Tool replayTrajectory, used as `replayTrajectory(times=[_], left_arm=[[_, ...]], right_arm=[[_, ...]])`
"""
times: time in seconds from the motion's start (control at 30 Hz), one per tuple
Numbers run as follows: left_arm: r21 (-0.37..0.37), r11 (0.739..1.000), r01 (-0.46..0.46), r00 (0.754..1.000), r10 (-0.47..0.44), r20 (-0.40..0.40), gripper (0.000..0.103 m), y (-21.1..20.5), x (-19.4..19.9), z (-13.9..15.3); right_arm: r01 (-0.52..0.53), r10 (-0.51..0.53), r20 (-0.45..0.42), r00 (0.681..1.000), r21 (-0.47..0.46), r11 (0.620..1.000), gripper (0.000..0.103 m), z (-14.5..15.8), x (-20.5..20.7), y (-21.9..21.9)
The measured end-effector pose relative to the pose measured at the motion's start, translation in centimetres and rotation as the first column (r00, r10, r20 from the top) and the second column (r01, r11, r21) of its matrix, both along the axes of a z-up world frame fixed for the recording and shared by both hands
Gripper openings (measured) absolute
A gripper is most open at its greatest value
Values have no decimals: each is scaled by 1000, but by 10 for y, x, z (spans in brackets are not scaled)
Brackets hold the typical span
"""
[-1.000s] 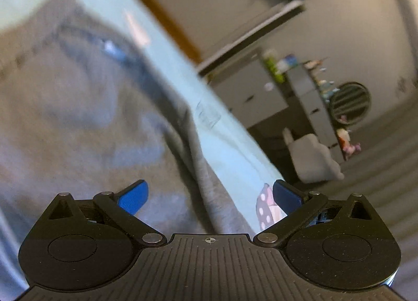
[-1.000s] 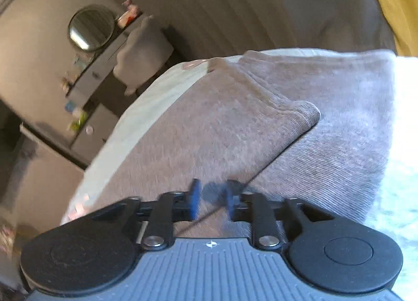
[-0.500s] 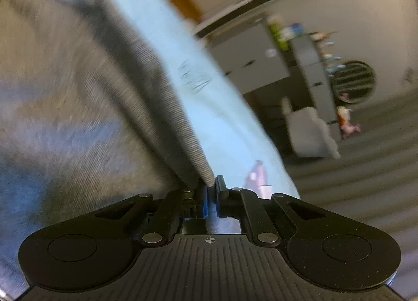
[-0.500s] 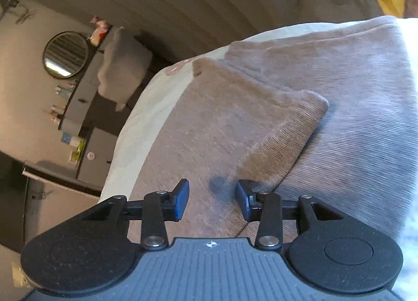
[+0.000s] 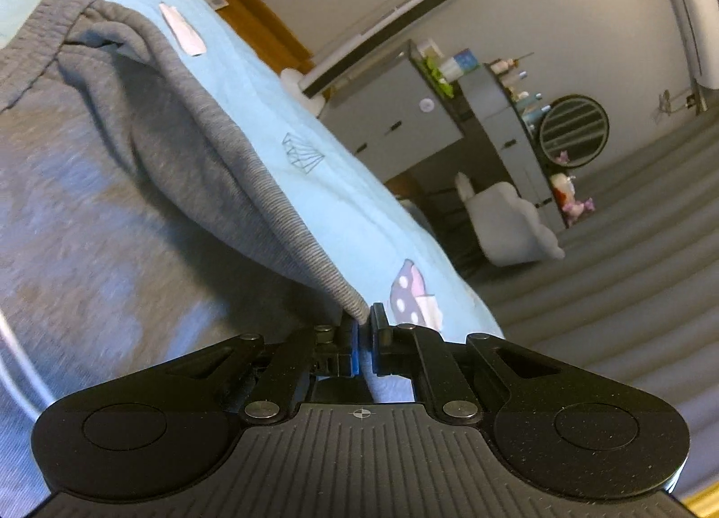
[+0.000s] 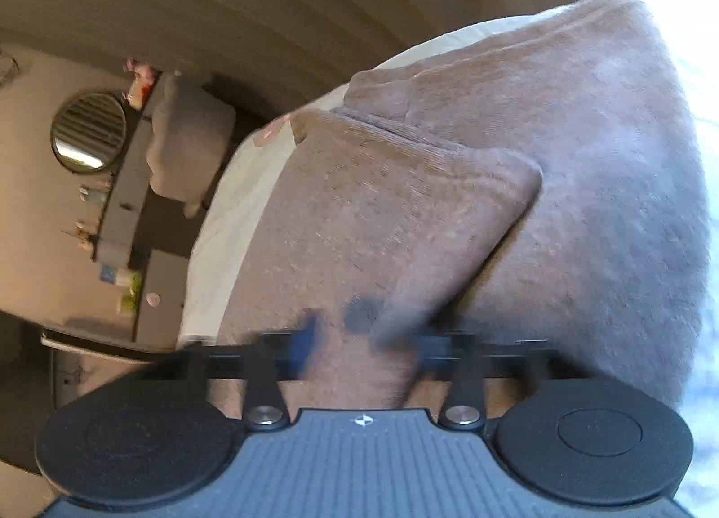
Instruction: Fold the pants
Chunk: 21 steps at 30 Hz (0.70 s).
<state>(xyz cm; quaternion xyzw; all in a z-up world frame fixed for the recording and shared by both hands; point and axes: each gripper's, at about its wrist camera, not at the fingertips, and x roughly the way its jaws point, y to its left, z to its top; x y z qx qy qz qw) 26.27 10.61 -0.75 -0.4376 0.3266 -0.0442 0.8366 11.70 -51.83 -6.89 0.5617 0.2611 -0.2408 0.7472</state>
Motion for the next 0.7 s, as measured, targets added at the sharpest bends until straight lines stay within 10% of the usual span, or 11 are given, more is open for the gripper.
replayTrajectory(times=[0.3, 0.43, 0.57, 0.7], left_arm=[[103, 991, 90, 985, -104, 140, 7, -28, -133, 40], [121, 987, 105, 992, -112, 54, 14, -59, -204, 5], [98, 990, 98, 985, -82, -150, 19, -52, -221, -39], [107, 993, -39, 990, 53, -128, 46, -13, -223, -31]], right_arm=[[-109, 159, 88, 983, -411, 905, 5, 107, -41, -35], [-155, 155, -46, 987, -544, 825, 5, 98, -65, -40], [-217, 154, -180, 972, -419, 882, 10, 43, -65, -47], [-191, 162, -114, 980, -337, 922, 20, 20, -75, -42]])
